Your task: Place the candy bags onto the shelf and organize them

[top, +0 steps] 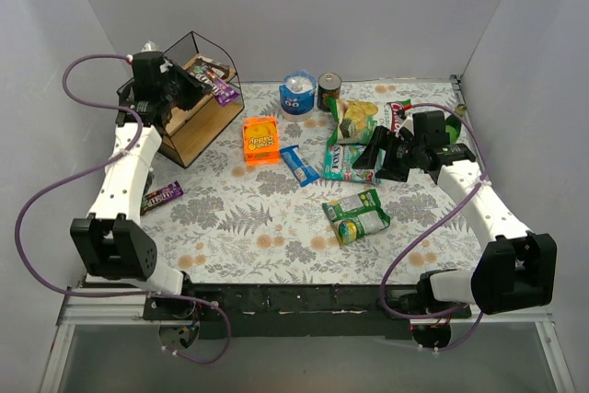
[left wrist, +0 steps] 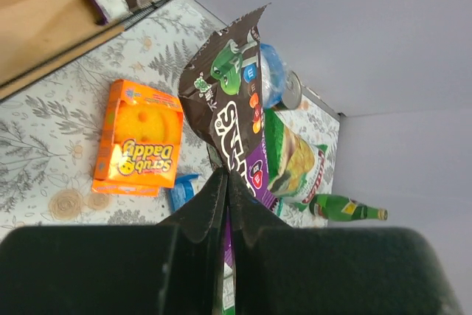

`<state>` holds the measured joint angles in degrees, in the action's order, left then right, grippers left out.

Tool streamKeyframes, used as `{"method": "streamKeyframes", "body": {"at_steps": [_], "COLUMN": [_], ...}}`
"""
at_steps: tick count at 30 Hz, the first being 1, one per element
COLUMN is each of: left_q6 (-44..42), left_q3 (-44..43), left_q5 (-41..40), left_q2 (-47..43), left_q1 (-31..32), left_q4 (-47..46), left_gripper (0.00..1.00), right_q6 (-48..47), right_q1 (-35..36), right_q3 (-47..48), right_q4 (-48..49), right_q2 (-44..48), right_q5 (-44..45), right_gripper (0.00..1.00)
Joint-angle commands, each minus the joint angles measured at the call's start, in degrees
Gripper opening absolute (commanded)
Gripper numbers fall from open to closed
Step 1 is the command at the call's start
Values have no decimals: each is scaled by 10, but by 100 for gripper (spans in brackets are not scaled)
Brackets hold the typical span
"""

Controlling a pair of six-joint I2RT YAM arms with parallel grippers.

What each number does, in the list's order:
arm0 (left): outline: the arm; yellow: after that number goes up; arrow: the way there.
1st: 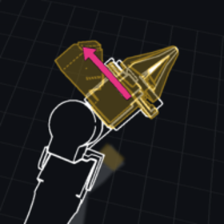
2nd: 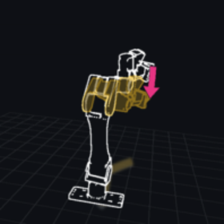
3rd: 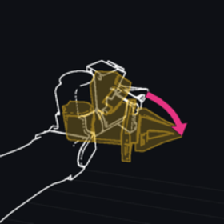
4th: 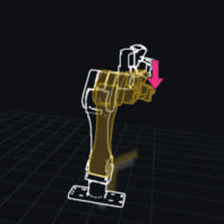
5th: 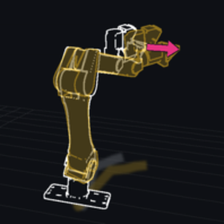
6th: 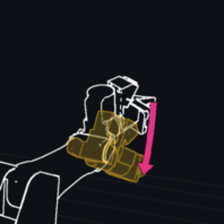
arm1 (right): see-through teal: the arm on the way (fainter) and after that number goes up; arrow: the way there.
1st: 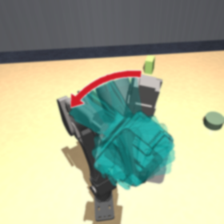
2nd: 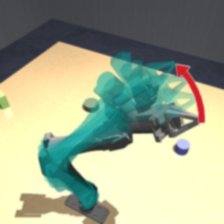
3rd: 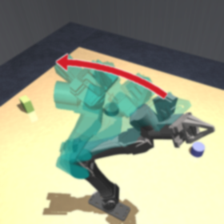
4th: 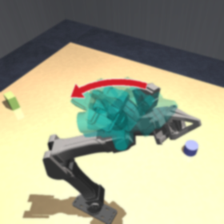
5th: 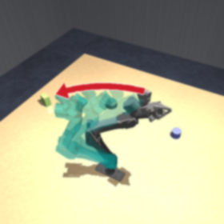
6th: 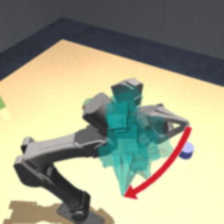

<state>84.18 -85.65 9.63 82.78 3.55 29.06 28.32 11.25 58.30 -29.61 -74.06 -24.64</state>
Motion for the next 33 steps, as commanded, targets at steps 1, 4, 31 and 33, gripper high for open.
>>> {"method": "streamKeyframes", "body": {"at_steps": [1,4,31,33], "left_q6": [5,-9,-12,-7], "left_q3": [-66,-74,-142,-143], "left_q5": [10,20,26,22], "left_q2": [56,80,216,224], "left_q1": [-53,-79,-137,-137], "left_q4": [24,16,27,25], "left_gripper": [0,0,0,0], "right_q6": [2,1,-23,-23], "right_q1": [-3,-3,-12,-12], "right_q3": [17,16,36,35], "right_q4": [27,28,8,8], "right_q2": [4,6,-16,-17], "right_q5": [-15,-12,-1,-1], "right_gripper": [91,91,90,90]}}
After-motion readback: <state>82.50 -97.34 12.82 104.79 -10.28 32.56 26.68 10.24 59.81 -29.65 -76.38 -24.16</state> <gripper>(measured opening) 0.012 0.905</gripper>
